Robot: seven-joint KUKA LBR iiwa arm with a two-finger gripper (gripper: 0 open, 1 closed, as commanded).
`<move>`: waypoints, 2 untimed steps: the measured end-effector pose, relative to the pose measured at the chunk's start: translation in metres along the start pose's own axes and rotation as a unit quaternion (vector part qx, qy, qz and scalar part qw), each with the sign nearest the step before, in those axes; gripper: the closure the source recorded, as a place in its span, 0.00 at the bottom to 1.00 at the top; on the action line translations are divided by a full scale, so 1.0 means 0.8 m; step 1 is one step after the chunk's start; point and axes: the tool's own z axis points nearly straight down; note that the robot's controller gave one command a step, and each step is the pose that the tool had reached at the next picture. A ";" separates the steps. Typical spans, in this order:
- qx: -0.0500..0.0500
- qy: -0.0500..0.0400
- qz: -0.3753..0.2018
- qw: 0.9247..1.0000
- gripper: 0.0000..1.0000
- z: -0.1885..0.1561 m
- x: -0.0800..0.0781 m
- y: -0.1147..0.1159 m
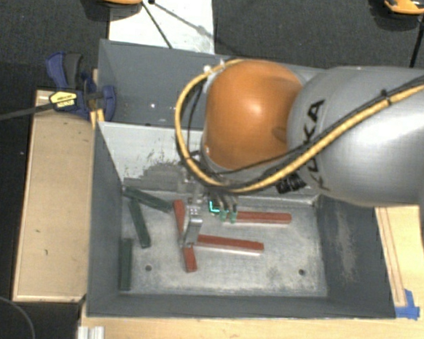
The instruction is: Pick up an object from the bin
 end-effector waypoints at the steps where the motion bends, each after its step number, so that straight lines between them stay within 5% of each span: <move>1: -0.001 -0.004 0.003 1.000 0.00 -0.006 -0.002 -0.001; 2: -0.002 -0.006 0.008 1.000 0.00 0.057 0.007 -0.061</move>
Offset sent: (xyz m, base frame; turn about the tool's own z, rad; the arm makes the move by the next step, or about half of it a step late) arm -0.0181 -0.1221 -0.1218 0.0443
